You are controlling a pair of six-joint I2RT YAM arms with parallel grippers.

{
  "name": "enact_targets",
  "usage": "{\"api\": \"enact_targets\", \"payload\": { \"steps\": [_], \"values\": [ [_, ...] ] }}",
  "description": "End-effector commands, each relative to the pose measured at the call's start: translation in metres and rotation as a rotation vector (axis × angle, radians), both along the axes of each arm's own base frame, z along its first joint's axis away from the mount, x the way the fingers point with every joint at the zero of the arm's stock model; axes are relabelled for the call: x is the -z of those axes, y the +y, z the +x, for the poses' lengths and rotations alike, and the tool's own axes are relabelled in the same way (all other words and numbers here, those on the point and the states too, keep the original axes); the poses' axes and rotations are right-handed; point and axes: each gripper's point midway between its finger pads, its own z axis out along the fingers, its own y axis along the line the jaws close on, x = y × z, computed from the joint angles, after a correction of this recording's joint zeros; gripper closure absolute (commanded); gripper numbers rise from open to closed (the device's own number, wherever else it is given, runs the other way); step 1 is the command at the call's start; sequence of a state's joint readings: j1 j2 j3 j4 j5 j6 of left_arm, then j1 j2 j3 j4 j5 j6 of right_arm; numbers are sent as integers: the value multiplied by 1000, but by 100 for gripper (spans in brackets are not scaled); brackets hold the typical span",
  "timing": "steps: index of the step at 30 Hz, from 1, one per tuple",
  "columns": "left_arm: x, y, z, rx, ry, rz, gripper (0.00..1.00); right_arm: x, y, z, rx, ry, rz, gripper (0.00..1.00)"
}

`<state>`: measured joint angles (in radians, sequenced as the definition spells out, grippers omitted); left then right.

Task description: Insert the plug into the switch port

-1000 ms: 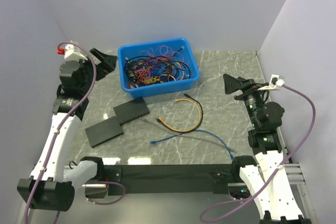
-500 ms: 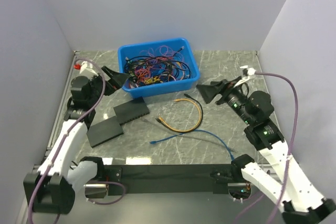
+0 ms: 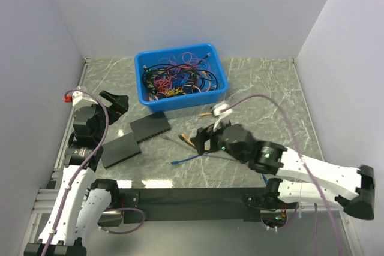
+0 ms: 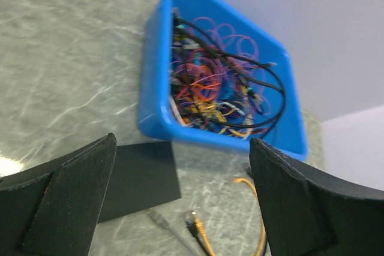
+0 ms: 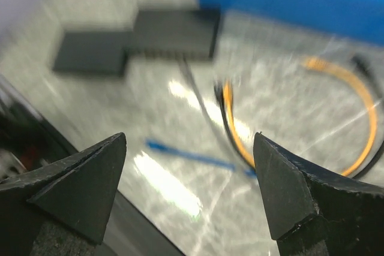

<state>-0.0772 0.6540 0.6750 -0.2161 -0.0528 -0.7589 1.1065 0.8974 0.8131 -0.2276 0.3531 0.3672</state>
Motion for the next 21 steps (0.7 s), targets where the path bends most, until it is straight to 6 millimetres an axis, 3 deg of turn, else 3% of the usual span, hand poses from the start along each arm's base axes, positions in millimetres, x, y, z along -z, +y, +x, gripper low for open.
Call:
{"api": "enact_targets", "payload": {
  "steps": [1,4,7,11,13,16,21],
  "values": [
    [21,16,-4,-88,58,24,2,24,10,-4,10,7,-29,7],
    [42,18,-1,-105,93,16,3,47,32,-8,-43,42,-42,8],
    [62,13,4,-92,144,-6,2,57,52,-14,-111,54,-75,9],
    [95,7,12,-75,239,-33,3,86,70,-24,-168,88,-121,9],
    [105,5,14,-76,271,-47,3,107,76,-27,-180,119,-155,9],
    [120,3,18,-70,301,-54,3,123,84,-35,-188,138,-177,9],
    [132,-3,27,-44,325,-68,2,126,89,-38,-172,132,-209,6]
  ]
}}
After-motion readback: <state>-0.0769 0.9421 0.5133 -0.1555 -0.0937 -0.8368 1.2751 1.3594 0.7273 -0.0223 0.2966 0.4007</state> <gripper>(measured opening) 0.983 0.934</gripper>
